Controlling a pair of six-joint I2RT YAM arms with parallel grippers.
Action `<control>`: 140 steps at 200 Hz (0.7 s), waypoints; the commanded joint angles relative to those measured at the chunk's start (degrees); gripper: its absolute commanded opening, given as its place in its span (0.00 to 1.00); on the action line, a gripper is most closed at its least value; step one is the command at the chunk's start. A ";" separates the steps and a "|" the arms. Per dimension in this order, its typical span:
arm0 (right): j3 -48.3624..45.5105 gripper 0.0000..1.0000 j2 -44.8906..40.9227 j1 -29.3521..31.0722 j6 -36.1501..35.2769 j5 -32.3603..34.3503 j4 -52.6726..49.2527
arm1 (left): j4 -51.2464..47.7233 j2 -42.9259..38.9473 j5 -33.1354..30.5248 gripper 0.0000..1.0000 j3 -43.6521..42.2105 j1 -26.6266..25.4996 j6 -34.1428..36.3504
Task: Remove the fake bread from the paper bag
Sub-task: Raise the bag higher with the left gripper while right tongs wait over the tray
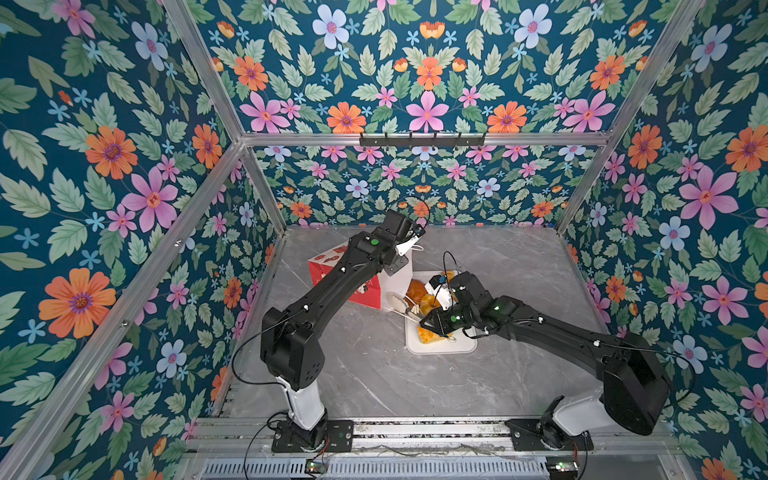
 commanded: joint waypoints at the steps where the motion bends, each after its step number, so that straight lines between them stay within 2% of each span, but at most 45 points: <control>1: 0.46 0.08 0.42 0.12 1.35 -4.93 2.26 | -4.27 2.83 -1.27 0.00 3.68 -0.23 2.02; 75: 1.85 0.08 1.52 0.11 2.36 -7.08 2.52 | -6.21 8.49 -2.40 0.00 10.80 -1.81 4.13; 140: 1.59 0.08 3.09 0.07 4.14 -9.26 4.83 | -7.04 10.91 -2.87 0.00 12.55 -2.16 4.47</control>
